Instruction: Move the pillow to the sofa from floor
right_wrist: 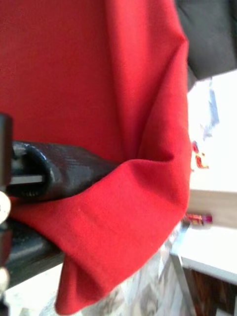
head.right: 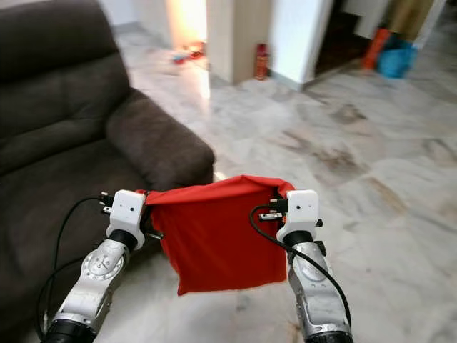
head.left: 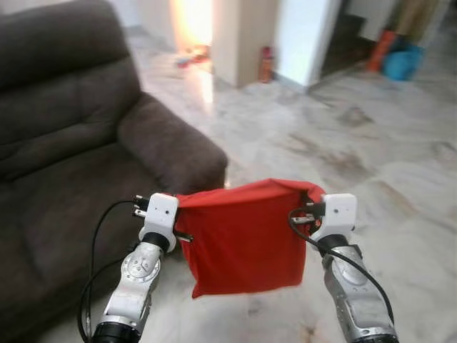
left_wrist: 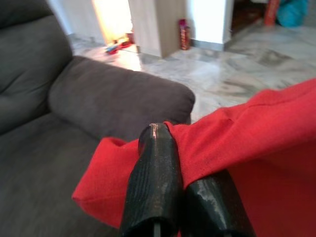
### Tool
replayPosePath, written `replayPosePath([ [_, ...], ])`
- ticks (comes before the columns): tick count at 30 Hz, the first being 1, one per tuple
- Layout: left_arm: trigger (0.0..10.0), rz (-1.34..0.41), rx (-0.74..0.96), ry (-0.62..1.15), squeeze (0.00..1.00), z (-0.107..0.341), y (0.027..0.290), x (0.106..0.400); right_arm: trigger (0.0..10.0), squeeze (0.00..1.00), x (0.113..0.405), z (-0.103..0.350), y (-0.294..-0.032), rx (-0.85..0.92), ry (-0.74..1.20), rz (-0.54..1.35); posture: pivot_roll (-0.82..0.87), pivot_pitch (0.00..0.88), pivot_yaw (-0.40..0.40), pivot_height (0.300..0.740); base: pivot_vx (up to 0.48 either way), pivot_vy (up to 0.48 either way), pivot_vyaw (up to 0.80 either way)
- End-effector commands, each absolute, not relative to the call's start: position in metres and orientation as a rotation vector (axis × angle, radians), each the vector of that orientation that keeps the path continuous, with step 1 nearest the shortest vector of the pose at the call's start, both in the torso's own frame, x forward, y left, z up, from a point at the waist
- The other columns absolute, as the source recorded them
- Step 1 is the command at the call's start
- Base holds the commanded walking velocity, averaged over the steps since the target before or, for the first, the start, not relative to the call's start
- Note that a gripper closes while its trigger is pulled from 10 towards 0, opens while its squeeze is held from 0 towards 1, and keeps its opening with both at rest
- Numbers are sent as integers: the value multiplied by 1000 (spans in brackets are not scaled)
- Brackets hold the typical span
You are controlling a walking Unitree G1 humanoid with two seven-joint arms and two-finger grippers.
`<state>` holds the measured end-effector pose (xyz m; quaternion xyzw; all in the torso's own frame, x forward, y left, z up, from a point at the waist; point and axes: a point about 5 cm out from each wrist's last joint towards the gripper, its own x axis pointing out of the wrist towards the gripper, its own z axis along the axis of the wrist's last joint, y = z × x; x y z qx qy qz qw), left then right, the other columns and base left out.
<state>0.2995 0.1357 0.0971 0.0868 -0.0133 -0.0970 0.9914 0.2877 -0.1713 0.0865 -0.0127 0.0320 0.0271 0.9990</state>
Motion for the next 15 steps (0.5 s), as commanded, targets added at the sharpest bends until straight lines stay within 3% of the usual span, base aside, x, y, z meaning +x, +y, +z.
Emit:
replayPosePath([
  [1, 10000, -153, 180, -114, 0, 117, 146, 305, 10000, 0, 292, 100, -176, -16, -1, 29, 46, 9, -48, 740, 0, 0, 800],
  [15, 10000, -141, 183, -115, 0, 117, 147, 305, 10000, 0, 293, 101, -173, -15, 1, 62, 44, 6, -53, 740, 0, 0, 800],
])
